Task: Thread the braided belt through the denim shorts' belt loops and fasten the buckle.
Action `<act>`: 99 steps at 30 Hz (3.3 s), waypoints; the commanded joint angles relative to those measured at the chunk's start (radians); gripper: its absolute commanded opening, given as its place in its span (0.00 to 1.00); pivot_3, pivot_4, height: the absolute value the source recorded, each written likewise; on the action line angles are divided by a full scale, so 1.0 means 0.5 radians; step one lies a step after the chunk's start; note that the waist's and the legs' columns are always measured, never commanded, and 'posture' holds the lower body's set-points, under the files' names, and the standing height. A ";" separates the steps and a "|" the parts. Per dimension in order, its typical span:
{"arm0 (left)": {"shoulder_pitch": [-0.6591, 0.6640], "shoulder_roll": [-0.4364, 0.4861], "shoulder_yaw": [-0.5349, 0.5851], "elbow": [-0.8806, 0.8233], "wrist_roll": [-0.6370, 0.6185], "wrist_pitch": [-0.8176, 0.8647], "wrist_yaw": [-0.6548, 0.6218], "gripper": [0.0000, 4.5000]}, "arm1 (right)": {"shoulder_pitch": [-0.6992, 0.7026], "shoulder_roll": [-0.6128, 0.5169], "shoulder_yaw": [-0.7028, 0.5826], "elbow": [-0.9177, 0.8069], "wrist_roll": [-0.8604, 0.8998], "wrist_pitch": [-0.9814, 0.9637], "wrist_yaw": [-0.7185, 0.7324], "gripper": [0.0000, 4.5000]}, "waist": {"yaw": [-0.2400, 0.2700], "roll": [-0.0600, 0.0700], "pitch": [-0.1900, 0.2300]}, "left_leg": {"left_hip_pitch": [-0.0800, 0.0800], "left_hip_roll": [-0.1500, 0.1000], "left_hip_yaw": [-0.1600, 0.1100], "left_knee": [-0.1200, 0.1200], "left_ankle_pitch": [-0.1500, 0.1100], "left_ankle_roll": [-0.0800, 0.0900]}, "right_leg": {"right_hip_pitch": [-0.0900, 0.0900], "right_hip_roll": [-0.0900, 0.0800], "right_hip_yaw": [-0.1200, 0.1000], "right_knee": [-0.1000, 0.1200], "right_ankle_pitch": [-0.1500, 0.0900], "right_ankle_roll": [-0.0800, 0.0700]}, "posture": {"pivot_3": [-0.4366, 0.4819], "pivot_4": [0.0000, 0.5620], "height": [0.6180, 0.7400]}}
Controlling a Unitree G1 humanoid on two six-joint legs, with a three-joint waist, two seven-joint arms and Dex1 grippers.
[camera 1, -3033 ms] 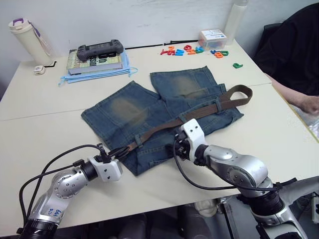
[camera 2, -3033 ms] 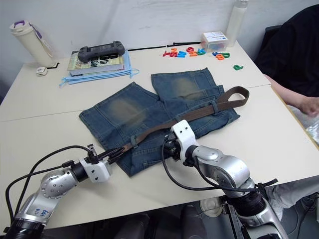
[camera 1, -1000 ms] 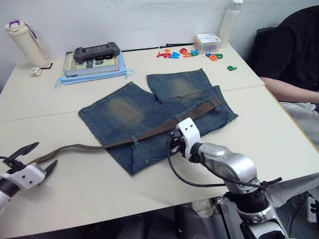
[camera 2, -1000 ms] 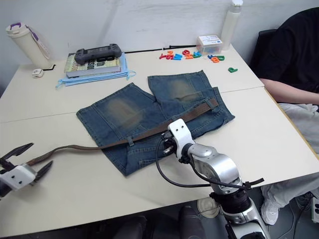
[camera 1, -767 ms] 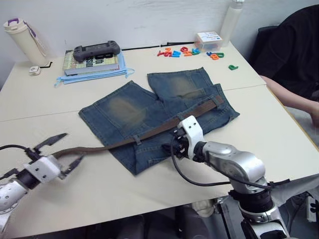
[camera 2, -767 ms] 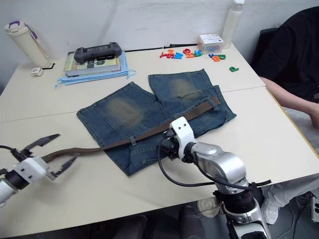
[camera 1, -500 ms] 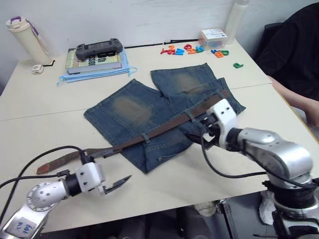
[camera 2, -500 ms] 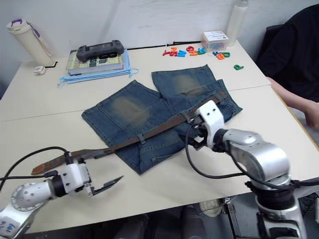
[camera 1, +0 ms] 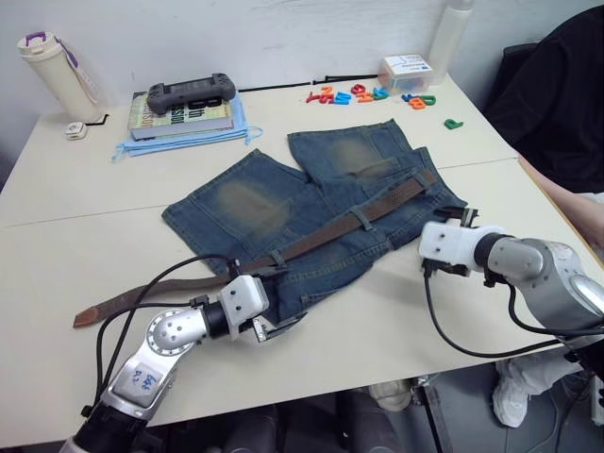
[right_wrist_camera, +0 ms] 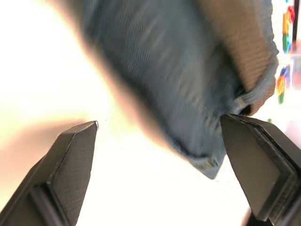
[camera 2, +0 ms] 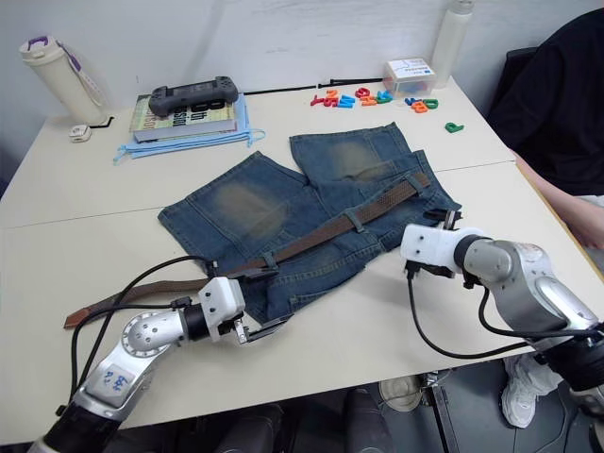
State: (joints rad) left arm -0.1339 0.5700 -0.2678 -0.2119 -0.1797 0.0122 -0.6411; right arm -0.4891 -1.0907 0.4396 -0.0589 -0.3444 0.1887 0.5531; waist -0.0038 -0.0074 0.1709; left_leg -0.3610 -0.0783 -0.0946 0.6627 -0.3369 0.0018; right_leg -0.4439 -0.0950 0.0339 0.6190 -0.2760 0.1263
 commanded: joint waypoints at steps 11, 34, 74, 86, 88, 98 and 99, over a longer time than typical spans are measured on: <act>-0.185 -0.031 -0.193 0.259 0.557 -0.295 -0.078 0.70 | -0.263 0.467 0.053 0.816 -0.586 -0.501 -0.298 0.88 | -0.002 -0.021 -0.011 | 0.027 0.002 -0.002 0.003 -0.001 0.001 | 0.035 0.003 -0.001 -0.004 0.002 -0.001 | 0.48 0.27 0.79; -0.256 0.631 0.339 1.140 0.742 -0.921 0.101 0.00 | 0.063 1.090 -0.090 -0.310 -0.547 0.128 0.189 0.00 | -0.048 -0.015 -0.008 | 0.015 0.008 -0.005 -0.001 0.004 -0.012 | 0.007 0.006 -0.001 0.015 -0.001 -0.007 | 0.48 0.27 0.79; -0.602 0.664 0.970 0.988 -0.943 0.846 -0.869 0.79 | -0.847 1.054 -0.980 0.236 0.774 1.425 0.827 0.97 | -0.008 0.001 0.011 | -0.010 0.006 -0.014 0.007 0.005 -0.008 | -0.006 0.001 -0.019 0.007 0.009 -0.012 | 0.48 0.27 0.79; -1.202 0.453 0.922 2.188 -0.629 0.971 -0.873 0.79 | -1.550 1.277 -1.104 2.250 0.864 0.855 0.585 0.97 | -0.092 0.000 0.009 | -0.034 -0.004 -0.008 0.006 0.005 -0.005 | -0.038 -0.018 -0.071 0.019 0.009 -0.014 | 0.48 0.27 0.79; -1.243 0.425 0.920 2.275 -0.591 0.966 -0.897 0.79 | -1.582 1.291 -1.103 2.383 0.870 0.799 0.647 0.97 | -0.107 0.000 0.009 | -0.034 -0.006 -0.007 0.006 0.005 -0.004 | -0.038 -0.029 -0.088 0.019 0.009 -0.014 | 0.48 0.27 0.79; -1.206 0.262 0.918 2.140 -0.557 1.123 -0.998 0.79 | -1.645 1.337 -1.095 2.567 0.882 0.725 0.917 0.97 | -0.134 0.000 0.009 | -0.034 -0.012 -0.003 0.030 0.005 -0.002 | -0.037 -0.042 -0.101 0.043 0.010 -0.016 | 0.48 0.27 0.79; -1.203 0.256 0.931 2.145 -0.555 1.111 -0.979 0.79 | -1.646 1.340 -1.109 2.573 0.892 0.710 0.909 0.92 | -0.133 0.000 0.009 | -0.033 -0.012 -0.004 0.032 0.005 -0.002 | -0.037 -0.042 -0.101 0.045 0.010 -0.016 | 0.48 0.27 0.79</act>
State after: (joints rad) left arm -0.7418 0.6976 0.1831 0.8753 -0.4631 0.5700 -1.1286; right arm -1.2810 -0.4239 -0.0955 1.2272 0.0811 0.5661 0.9936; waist -0.0702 -0.0073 0.1756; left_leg -0.3777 -0.0843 -0.0963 0.6792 -0.3344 0.0005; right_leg -0.4626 -0.1161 -0.0164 0.6421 -0.2710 0.1185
